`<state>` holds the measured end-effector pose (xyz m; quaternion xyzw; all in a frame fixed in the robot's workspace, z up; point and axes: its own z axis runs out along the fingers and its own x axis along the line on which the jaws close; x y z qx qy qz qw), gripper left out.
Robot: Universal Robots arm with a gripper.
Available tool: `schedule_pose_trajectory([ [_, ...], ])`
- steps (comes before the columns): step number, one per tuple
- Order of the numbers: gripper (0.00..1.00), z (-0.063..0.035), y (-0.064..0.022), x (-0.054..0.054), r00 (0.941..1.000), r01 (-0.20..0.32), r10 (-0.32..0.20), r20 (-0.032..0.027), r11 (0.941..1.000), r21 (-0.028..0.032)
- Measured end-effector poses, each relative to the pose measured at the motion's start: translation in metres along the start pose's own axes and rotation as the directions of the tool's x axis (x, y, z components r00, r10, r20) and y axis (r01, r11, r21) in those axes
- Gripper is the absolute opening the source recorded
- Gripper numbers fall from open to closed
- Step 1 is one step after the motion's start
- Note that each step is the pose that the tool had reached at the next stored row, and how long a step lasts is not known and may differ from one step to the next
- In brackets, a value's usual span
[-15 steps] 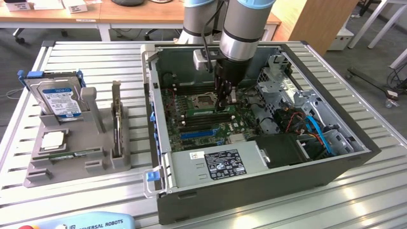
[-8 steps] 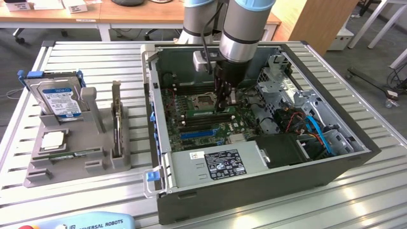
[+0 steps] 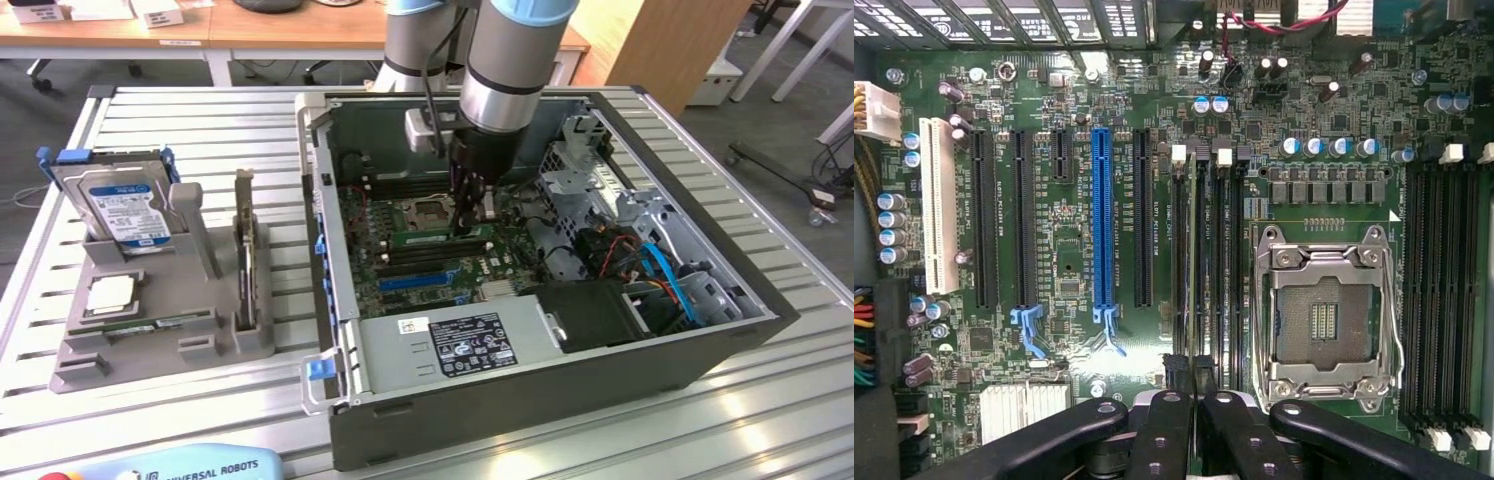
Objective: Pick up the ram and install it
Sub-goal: 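Insert the ram into the slot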
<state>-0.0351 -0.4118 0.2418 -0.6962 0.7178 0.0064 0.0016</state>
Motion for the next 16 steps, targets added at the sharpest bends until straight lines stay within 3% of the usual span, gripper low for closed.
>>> schedule_pose_trajectory([
  [16, 0.12, 0.0044, -0.0008, 0.0007, 1.0, 0.0, 0.0, -0.0002, 1.0, -0.0001],
])
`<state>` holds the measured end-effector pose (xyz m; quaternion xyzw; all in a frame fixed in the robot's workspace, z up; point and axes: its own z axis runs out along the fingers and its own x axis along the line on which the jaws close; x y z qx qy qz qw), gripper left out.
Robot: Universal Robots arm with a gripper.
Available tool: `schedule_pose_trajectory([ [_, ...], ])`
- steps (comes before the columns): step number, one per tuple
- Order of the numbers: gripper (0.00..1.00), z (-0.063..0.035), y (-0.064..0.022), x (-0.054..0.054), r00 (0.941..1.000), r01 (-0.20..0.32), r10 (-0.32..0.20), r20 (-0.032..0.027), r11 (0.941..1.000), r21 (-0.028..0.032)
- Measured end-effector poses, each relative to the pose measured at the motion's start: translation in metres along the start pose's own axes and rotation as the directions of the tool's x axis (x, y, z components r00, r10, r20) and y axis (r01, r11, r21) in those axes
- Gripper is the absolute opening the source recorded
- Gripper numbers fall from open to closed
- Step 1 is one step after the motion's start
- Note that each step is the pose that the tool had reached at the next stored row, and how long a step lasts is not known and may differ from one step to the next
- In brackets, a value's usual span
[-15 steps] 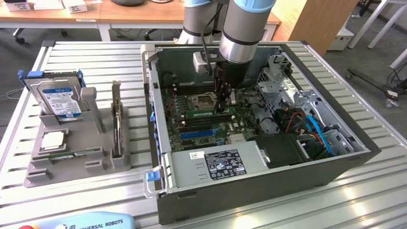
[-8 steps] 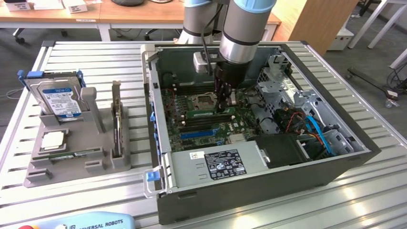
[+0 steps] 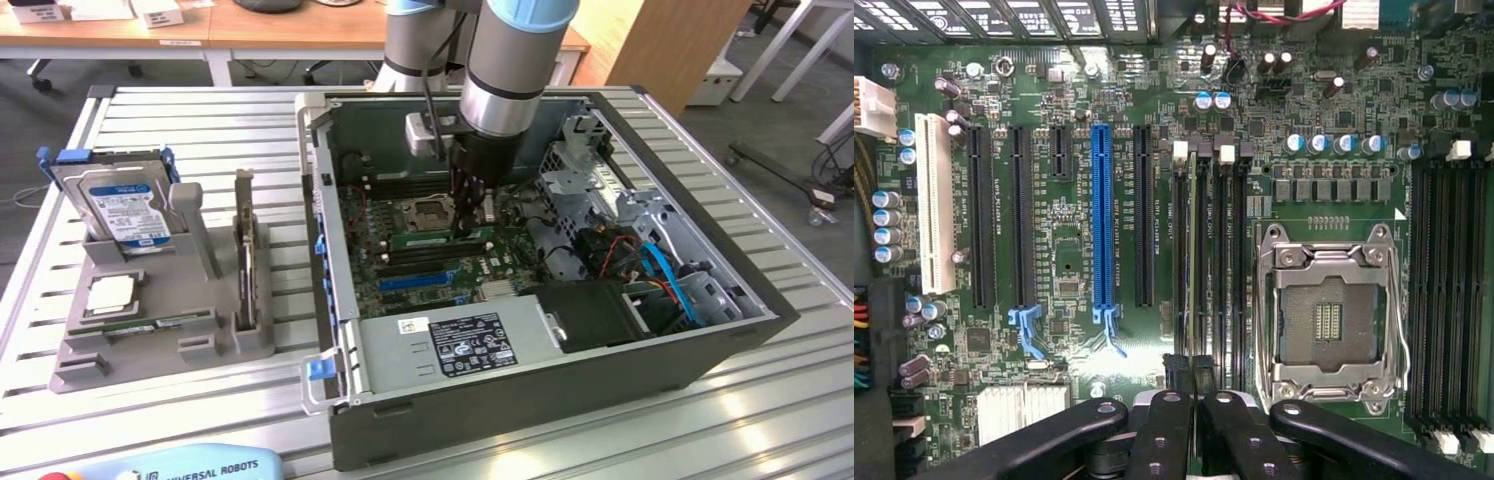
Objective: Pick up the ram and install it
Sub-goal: 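Insert the ram into the slot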
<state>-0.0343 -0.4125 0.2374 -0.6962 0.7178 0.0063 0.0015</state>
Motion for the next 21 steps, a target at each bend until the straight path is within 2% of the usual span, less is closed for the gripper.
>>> schedule_pose_trajectory([
  [21, 0.12, 0.0023, -0.0001, 0.0012, 0.9999, 0.011, -0.011, -0.0001, 0.9999, -0.0007],
])
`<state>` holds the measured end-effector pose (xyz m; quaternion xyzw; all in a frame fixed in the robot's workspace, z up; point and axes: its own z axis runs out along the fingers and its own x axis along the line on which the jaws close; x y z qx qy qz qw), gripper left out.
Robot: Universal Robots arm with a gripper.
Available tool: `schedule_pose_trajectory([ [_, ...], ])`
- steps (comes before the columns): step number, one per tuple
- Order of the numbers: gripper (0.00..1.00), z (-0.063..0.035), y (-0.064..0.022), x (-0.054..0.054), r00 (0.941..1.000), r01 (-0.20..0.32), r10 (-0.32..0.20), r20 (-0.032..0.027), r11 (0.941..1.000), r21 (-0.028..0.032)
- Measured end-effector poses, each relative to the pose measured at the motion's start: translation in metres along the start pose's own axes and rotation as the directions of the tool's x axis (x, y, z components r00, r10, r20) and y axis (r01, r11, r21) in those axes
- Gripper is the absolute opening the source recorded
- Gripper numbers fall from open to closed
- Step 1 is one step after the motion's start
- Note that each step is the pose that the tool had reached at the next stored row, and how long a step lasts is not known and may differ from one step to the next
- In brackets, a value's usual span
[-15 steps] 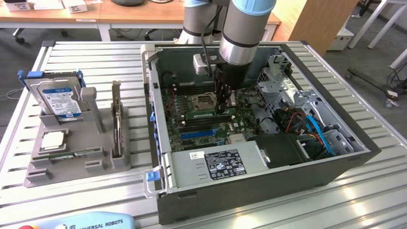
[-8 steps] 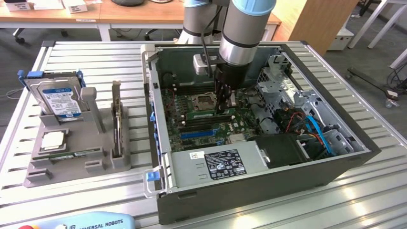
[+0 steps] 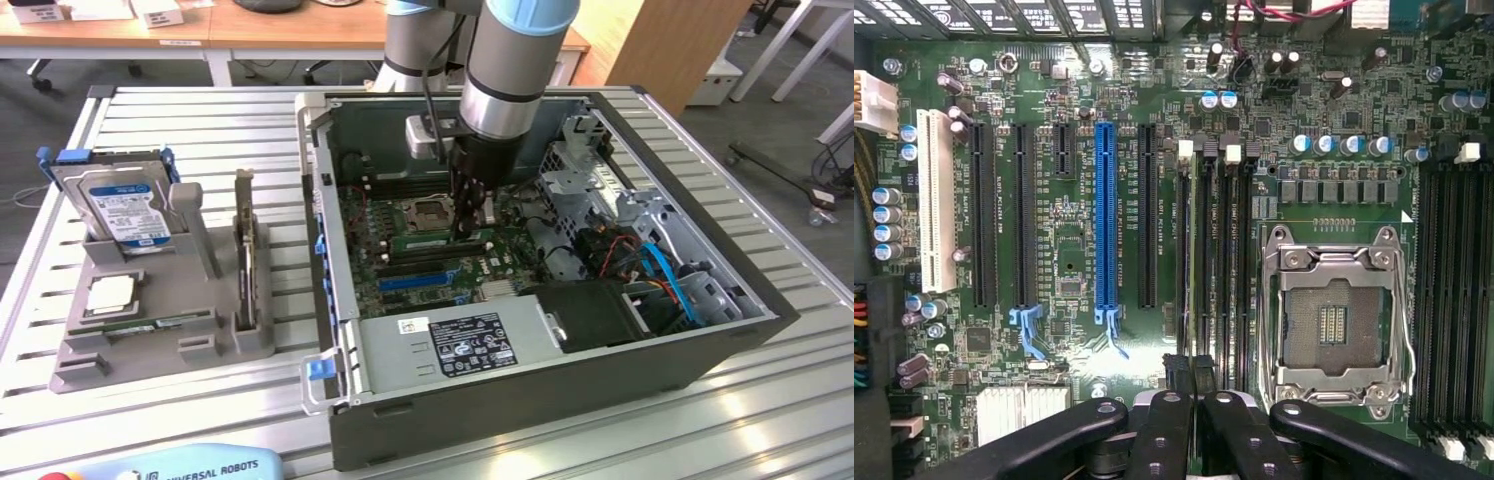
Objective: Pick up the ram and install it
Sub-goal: 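Insert the ram into the slot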
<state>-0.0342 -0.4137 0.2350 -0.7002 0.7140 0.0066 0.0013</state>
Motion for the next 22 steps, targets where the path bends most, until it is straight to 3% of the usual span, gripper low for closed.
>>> schedule_pose_trajectory([
  [10, 0.12, 0.0016, 0.0, 0.0, 1.0, 0.0, 0.0, 0.0001, 1.0, 0.0],
  [17, 0.12, 0.0016, -0.0013, 0.0, 1.0, 0.0, 0.0, 0.0001, 1.0, -0.0027],
  [22, 0.12, 0.0016, -0.0018, 0.0, 1.0, 0.0, 0.0, -0.0001, 1.0, -0.0078],
])
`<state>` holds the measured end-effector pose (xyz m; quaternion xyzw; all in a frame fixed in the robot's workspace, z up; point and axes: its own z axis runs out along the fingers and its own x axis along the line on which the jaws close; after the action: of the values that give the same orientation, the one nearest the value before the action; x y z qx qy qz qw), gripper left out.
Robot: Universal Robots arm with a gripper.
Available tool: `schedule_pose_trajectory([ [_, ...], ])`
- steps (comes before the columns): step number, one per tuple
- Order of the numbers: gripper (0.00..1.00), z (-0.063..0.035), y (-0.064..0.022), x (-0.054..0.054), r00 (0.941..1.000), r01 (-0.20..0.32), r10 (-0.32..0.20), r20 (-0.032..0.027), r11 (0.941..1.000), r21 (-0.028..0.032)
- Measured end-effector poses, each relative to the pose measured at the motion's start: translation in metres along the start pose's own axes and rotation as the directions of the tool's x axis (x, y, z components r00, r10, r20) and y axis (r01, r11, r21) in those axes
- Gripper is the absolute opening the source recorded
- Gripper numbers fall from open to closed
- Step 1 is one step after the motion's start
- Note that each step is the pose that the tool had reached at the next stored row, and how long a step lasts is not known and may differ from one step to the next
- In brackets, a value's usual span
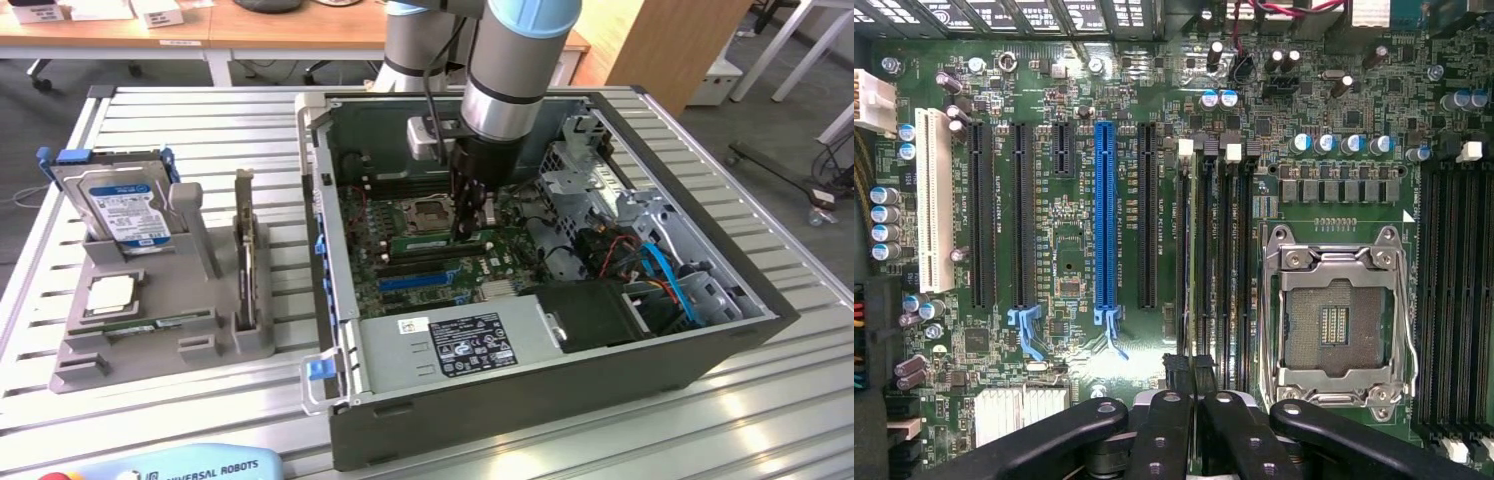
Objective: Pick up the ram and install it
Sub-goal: 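Insert the ram into the slot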
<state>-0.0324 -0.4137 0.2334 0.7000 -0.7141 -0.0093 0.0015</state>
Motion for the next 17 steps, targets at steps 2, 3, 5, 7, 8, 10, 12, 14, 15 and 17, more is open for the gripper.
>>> schedule_pose_trajectory([
  [2, 0.12, 0.0, -0.0001, 0.0, 1.0, 0.0, 0.0, 0.0, 1.0, 0.0],
  [3, 0.12, 0.0, -0.0001, 0.0, 1.0, 0.0, 0.0, 0.0, 1.0, -0.0003],
  [5, 0.12, 0.0, -0.0003, 0.0, 1.0, 0.0, 0.0, 0.0, 1.0, -0.0016],
  [7, 0.12, 0.0, -0.0003, 0.0, 1.0, 0.0, 0.0, 0.0, 1.0, -0.0023],
  [8, 0.12, 0.0, -0.0004, 0.0, 1.0, 0.0, 0.0, 0.0, 1.0, -0.0022],
  [10, 0.12, 0.0001, -0.0005, 0.0001, 1.0, 0.0, 0.0, 0.0002, 1.0, -0.0021],
  [12, 0.12, 0.0001, -0.0008, 0.0007, 1.0, 0.0, 0.0, 0.0001, 1.0, -0.0032],
  [14, 0.12, 0.0, -0.0011, 0.0011, 1.0, 0.0, 0.0, -0.0001, 1.0, -0.0046],
  [15, 0.12, 0.0, -0.0011, 0.0012, 1.0, 0.0, 0.0, -0.0001, 1.0, -0.0048],
  [17, 0.12, 0.0005, -0.0014, 0.0012, 1.0, -0.002, 0.002, 0.0006, 1.0, -0.0049],
])
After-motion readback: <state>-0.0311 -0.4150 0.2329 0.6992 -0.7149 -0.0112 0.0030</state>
